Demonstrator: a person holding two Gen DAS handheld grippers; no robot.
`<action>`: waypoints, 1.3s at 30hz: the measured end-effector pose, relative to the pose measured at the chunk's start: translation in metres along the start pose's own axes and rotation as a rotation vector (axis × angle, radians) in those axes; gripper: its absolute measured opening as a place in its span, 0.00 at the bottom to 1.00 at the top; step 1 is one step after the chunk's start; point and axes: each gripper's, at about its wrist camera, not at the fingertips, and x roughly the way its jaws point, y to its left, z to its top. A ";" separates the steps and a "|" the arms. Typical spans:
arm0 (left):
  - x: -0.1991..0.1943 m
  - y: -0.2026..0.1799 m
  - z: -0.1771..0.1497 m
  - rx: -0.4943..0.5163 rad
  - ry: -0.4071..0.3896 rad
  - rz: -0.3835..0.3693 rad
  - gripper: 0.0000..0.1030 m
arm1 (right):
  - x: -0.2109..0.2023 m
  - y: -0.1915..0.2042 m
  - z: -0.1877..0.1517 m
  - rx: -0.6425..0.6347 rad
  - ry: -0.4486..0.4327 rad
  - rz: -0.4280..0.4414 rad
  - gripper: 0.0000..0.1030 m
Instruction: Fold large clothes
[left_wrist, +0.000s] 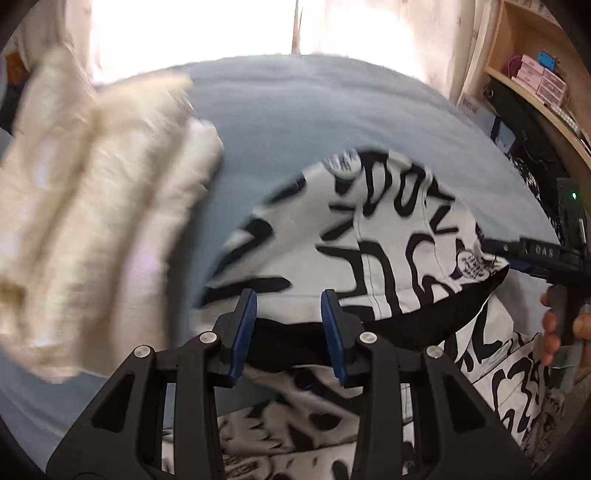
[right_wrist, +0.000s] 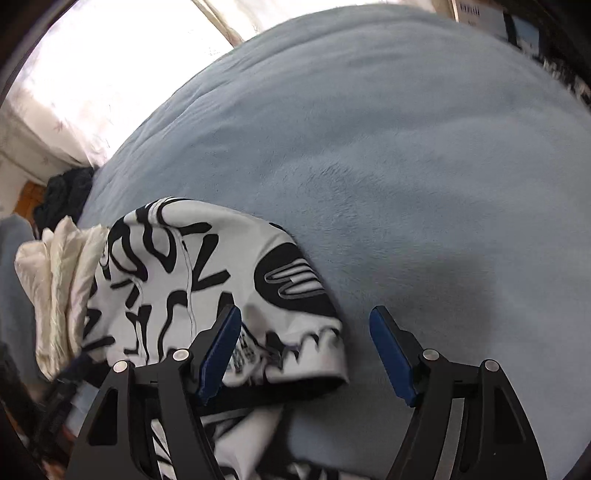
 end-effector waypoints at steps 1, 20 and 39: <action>0.011 0.000 -0.002 -0.005 0.021 0.005 0.32 | 0.005 0.001 0.002 0.005 0.002 0.008 0.71; 0.032 0.021 -0.040 -0.091 0.072 0.010 0.32 | -0.059 0.065 -0.038 -0.330 -0.269 0.147 0.07; -0.142 0.074 -0.198 -0.075 0.077 -0.217 0.32 | -0.183 0.042 -0.342 -0.938 -0.382 -0.099 0.06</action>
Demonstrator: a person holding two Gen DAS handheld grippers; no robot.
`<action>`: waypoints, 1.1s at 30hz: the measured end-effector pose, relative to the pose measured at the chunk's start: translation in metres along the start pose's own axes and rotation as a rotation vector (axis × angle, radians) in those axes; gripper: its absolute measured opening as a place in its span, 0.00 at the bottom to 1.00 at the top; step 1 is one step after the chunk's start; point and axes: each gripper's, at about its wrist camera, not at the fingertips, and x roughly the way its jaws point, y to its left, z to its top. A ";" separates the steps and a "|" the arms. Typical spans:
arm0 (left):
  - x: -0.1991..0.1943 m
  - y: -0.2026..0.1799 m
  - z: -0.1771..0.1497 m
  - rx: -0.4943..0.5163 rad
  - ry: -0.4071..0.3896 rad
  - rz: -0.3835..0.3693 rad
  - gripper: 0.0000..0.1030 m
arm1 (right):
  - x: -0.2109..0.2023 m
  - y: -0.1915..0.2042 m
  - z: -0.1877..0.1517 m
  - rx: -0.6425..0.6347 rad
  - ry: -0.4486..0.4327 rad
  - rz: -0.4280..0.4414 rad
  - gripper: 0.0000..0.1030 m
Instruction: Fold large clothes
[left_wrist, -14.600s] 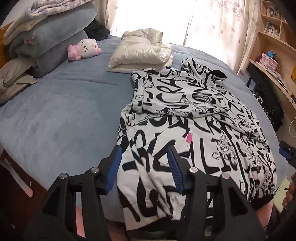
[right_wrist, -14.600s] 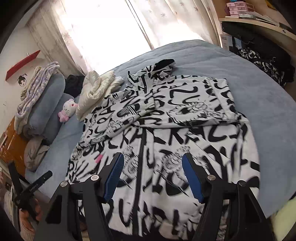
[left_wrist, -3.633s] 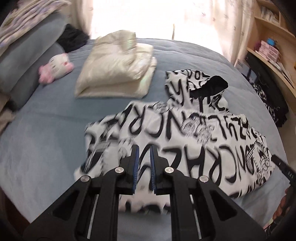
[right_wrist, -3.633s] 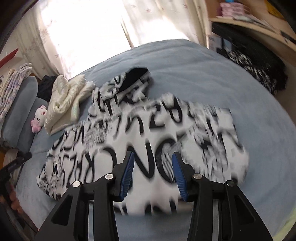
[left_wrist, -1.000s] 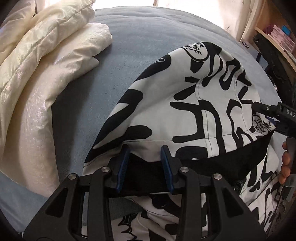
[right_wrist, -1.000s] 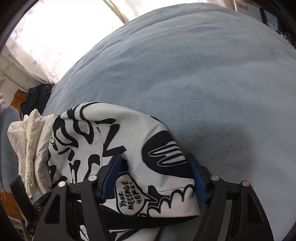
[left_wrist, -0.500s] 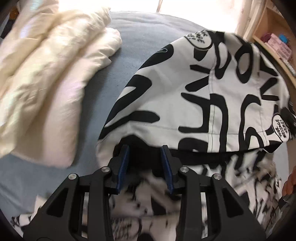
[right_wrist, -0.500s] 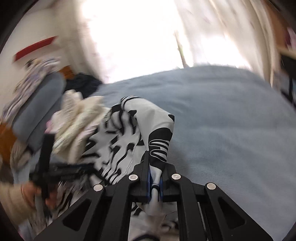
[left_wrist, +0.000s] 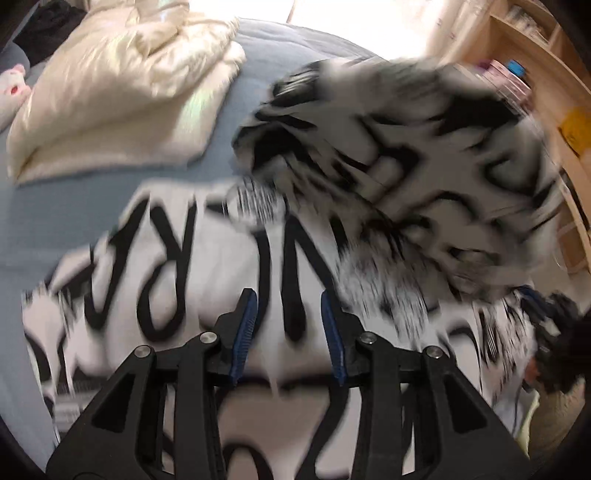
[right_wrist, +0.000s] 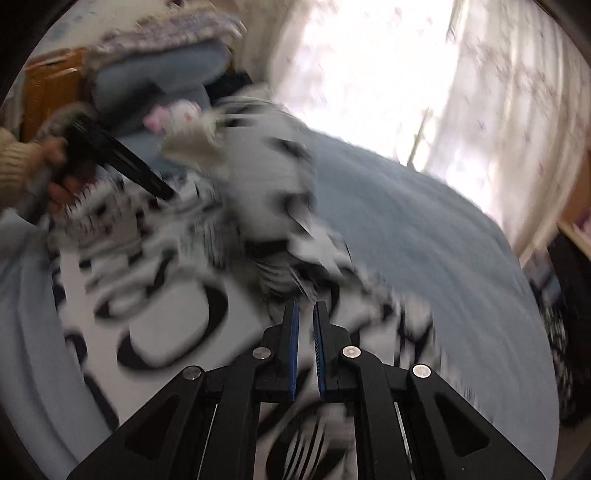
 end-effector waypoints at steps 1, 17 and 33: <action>-0.003 -0.003 -0.006 0.002 0.008 -0.016 0.32 | -0.002 -0.002 -0.014 0.052 0.042 -0.007 0.06; -0.046 -0.008 -0.032 -0.019 -0.014 -0.168 0.32 | 0.016 0.034 -0.005 0.772 0.077 0.381 0.66; -0.040 0.008 -0.047 -0.148 -0.078 -0.285 0.32 | 0.093 0.055 0.051 1.036 -0.060 0.527 0.06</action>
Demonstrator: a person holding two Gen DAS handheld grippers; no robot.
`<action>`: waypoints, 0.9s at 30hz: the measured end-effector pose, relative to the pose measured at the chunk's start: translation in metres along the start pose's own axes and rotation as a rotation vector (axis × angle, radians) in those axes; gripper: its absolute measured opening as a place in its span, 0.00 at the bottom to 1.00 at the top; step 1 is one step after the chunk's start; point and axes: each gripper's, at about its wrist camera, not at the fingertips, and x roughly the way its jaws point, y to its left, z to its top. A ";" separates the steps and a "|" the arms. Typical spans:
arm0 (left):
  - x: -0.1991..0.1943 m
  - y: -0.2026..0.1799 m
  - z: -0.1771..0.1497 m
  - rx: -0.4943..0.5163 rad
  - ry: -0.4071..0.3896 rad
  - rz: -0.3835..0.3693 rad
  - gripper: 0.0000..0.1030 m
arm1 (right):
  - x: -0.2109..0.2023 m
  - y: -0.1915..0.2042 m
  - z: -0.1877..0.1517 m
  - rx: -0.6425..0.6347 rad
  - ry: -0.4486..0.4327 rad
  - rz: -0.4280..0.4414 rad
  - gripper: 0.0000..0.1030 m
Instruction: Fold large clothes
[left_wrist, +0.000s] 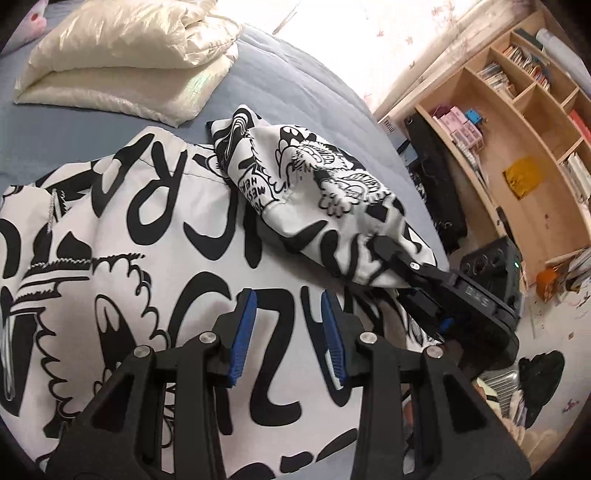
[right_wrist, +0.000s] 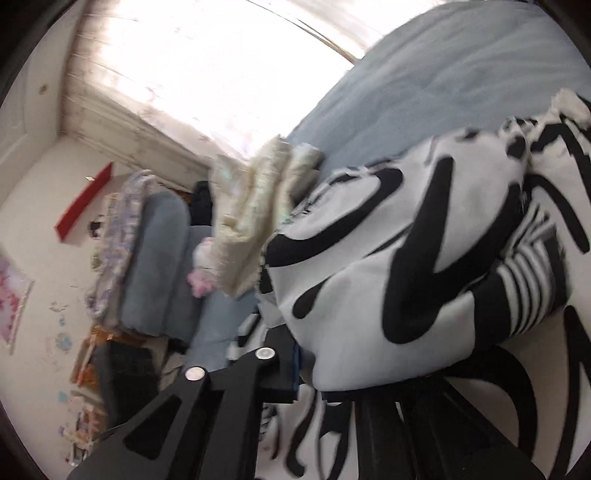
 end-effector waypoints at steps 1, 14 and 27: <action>0.000 -0.001 -0.001 -0.005 -0.006 -0.022 0.32 | -0.010 0.003 0.001 -0.001 -0.006 0.024 0.06; 0.057 -0.015 -0.018 -0.149 0.040 -0.409 0.57 | -0.122 -0.029 0.002 0.192 -0.070 0.222 0.05; 0.119 0.010 0.019 -0.349 -0.124 -0.478 0.39 | -0.121 -0.042 0.007 0.174 0.008 0.215 0.05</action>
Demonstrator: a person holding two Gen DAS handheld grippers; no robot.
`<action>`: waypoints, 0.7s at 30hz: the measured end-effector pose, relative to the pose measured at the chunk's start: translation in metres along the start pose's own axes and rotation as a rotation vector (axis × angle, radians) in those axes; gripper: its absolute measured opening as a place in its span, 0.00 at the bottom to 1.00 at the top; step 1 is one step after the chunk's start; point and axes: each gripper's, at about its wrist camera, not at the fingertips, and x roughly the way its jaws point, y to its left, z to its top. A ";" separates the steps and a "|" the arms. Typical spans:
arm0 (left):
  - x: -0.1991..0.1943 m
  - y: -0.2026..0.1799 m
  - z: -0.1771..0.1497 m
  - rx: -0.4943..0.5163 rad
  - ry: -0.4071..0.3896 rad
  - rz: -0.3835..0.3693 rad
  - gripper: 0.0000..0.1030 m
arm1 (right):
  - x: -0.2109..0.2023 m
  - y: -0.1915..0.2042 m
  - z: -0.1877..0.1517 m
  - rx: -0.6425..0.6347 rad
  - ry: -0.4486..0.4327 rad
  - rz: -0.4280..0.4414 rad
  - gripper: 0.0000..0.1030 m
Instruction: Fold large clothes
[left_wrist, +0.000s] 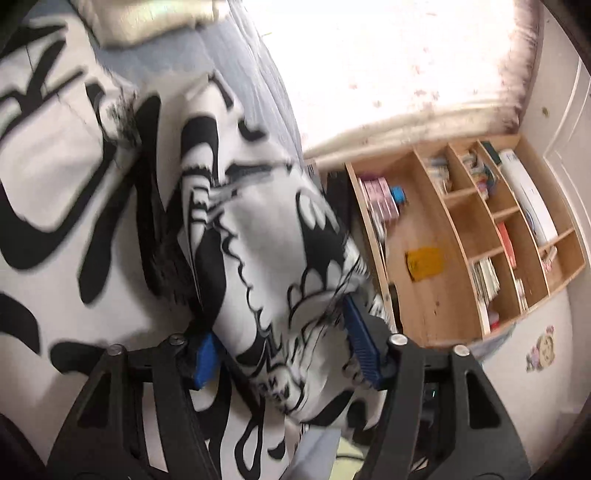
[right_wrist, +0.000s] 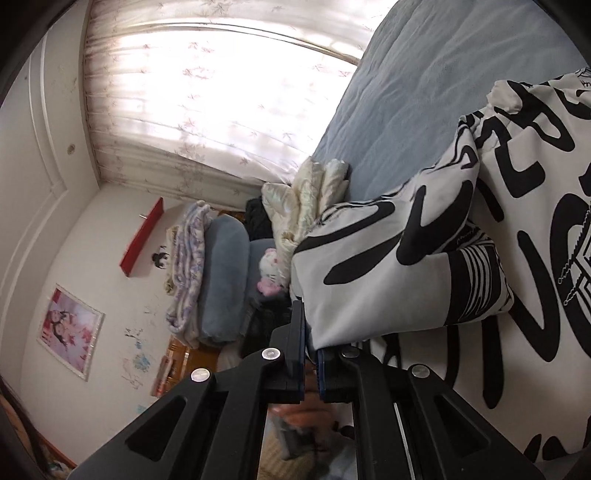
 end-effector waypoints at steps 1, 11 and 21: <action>-0.001 -0.005 0.005 0.015 -0.015 0.027 0.15 | 0.003 0.001 0.000 -0.009 0.000 -0.016 0.05; -0.032 -0.087 -0.027 0.350 0.032 0.589 0.00 | 0.018 0.015 -0.022 -0.215 0.155 -0.309 0.05; -0.012 -0.019 -0.079 0.365 0.187 0.767 0.00 | 0.006 -0.021 -0.053 -0.165 0.210 -0.459 0.74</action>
